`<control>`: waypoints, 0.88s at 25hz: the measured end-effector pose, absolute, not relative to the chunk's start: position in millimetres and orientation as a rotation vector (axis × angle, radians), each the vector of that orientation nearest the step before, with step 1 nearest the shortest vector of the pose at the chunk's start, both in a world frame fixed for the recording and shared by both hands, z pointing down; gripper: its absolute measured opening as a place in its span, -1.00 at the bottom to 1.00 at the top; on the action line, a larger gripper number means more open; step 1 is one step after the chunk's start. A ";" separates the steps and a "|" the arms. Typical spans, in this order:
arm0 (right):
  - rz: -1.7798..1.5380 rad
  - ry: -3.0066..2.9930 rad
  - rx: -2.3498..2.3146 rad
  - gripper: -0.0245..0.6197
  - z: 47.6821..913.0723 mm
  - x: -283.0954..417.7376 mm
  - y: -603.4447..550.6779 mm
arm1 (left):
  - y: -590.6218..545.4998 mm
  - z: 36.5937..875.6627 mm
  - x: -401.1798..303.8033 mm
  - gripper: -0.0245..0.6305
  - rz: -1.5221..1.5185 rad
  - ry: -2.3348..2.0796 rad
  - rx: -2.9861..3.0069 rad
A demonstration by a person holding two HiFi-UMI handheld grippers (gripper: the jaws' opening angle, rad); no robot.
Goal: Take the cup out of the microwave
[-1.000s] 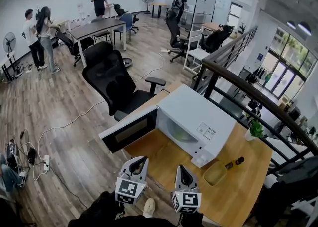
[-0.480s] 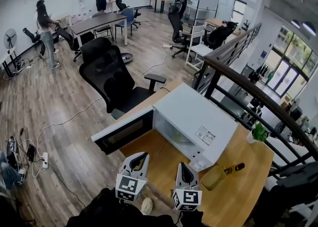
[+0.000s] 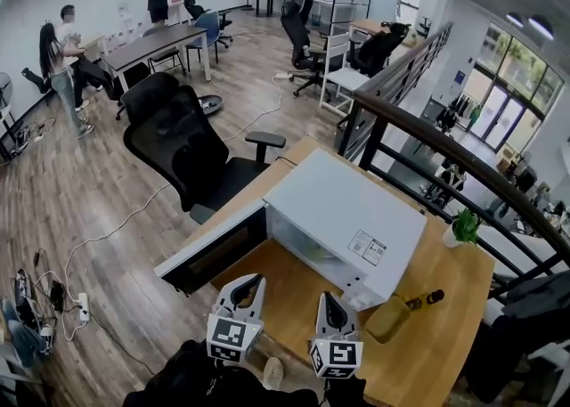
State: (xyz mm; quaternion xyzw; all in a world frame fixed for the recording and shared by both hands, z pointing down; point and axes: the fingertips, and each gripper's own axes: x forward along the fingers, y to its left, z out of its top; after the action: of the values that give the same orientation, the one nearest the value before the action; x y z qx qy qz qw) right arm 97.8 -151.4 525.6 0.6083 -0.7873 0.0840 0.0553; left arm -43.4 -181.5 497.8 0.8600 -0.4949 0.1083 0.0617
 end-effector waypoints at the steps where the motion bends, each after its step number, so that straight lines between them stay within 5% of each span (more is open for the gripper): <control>1: 0.264 -2.376 1.862 -0.88 528.8 97.0 -156.5 | -188.3 501.0 -44.3 -0.84 0.334 -1.478 2.606; 22: 0.409 -2.035 2.109 -0.88 615.8 108.6 -278.4 | -328.5 588.5 -18.1 -0.84 0.490 -1.069 2.702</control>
State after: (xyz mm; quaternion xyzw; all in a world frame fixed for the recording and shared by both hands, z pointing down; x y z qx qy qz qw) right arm 108.6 -278.4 615.8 0.7097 -0.6849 0.1376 0.0912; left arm -18.1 -328.5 588.5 0.9126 -0.3611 0.1654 0.0970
